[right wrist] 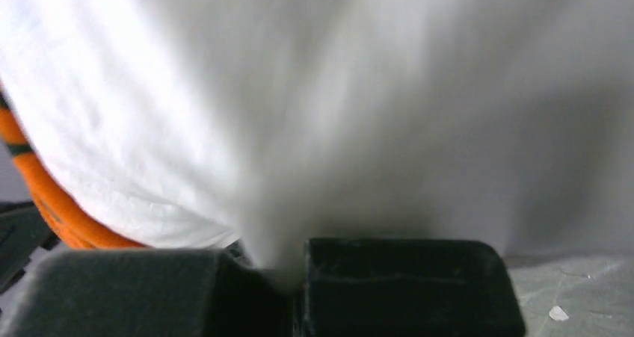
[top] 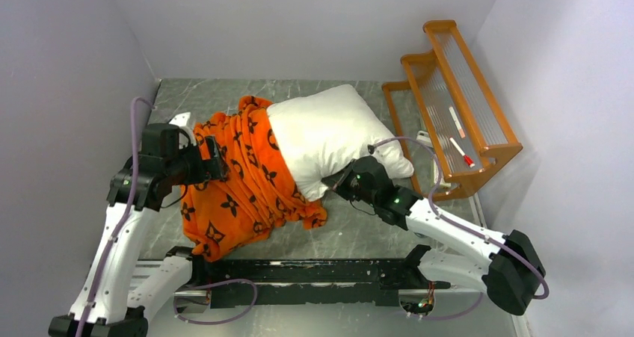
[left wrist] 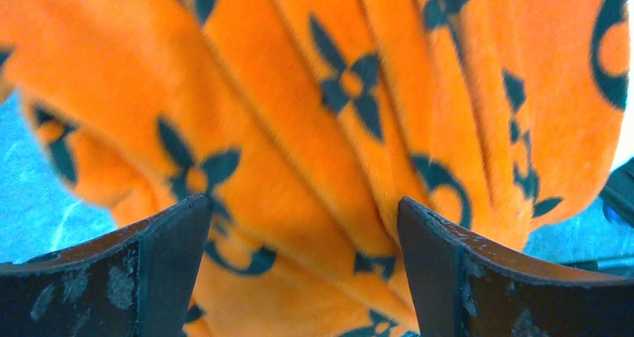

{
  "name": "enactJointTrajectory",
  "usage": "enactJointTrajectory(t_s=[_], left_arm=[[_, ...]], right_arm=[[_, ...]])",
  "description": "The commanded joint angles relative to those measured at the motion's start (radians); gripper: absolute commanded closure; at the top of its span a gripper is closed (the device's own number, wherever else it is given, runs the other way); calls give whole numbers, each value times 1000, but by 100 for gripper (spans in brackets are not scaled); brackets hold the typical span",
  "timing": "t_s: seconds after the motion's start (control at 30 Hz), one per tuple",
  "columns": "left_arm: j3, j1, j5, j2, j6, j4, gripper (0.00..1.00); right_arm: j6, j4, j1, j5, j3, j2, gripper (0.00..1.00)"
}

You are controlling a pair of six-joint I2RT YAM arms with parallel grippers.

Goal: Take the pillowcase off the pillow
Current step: Remove the pillow from the pillowcase.

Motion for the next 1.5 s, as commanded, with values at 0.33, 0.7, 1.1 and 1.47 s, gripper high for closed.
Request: enactJointTrajectory(t_s=[0.33,0.7,1.1,1.47], left_arm=[[57,-6,-290,-130,-208,-299,3],[-148,-6,63,-243,-263,-304,3],[-63,-6,-136,-316,-330,-338,95],[350,-6,-523,-239,-274,-464,95]], right_arm=[[-219,-141,-209,11,297,167,100],[-315,-170,-262,-105,432,299,100],[-348,-221,-277,-83,482,331,100],[-352,-293,-327,-15,470,318,100]])
